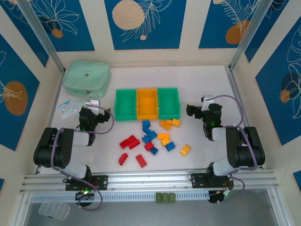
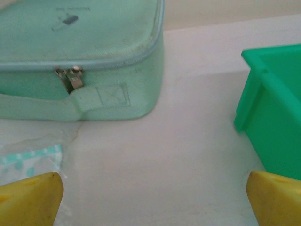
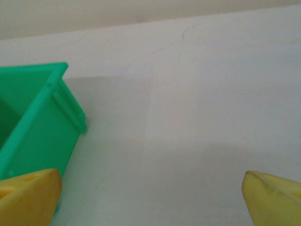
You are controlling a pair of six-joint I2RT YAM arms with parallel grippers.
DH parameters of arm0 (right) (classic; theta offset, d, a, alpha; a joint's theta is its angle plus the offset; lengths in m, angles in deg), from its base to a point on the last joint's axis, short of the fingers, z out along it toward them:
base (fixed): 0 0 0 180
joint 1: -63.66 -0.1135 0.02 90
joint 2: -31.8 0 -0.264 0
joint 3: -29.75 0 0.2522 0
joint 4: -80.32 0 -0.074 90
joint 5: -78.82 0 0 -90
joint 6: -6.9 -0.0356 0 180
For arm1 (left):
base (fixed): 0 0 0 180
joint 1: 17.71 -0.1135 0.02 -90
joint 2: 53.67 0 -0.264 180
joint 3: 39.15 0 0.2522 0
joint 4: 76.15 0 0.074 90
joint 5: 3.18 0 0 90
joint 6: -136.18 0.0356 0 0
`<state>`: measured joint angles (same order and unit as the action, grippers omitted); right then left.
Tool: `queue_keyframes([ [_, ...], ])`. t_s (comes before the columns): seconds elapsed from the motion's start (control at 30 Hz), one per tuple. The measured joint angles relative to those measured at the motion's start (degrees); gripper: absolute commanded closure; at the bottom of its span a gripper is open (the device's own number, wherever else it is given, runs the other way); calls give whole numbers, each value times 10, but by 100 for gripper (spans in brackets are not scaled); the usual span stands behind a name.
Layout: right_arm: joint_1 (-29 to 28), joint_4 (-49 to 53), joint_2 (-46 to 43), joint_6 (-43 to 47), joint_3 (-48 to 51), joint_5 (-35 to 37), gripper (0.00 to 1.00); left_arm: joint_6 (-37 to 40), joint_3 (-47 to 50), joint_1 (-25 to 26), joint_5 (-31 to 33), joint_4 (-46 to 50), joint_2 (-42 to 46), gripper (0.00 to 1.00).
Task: Sort the legos into containers by color
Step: Pick up the lego from the center of the table.
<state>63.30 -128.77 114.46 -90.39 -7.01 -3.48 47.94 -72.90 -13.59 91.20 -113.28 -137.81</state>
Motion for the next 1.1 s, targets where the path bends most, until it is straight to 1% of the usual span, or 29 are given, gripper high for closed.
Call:
queue_keyframes([
  [0.07, 5, 22, -33, -10, 0, 7, 1, -5, 0, 0, 6, 24, 37, 1],
  [0.17, 23, 85, -87, -39, -8, 9, 1, -24, -4, 0, 23, 78, 98, 1],
  [0.33, 46, 179, -171, -96, -24, 8, 1, -87, -19, 0, 51, 163, 180, 1],
  [0.47, 61, 292, -236, -176, -52, 9, 1, -153, -40, -1, 52, 239, 234, 1],
  [0.6, 78, 363, -279, -235, -66, -5, 1, -235, -39, -4, 68, 284, 280, 1],
  [0.73, 79, 430, -293, -264, -73, -24, 1, -281, -34, -9, 65, 342, 316, 1],
  [0.83, 67, 487, -283, -266, -102, -40, 1, -300, -35, -10, 49, 402, 344, 1],
  [0.93, 36, 532, -264, -262, -143, -47, 1, -313, -45, -10, 21, 460, 364, 1],
  [1.03, -10, 580, -242, -257, -184, -45, 1, -324, -61, -10, -12, 510, 376, 1],
  [1.1, -43, 609, -231, -253, -204, -38, 1, -329, -73, -9, -47, 539, 379, 1],
])
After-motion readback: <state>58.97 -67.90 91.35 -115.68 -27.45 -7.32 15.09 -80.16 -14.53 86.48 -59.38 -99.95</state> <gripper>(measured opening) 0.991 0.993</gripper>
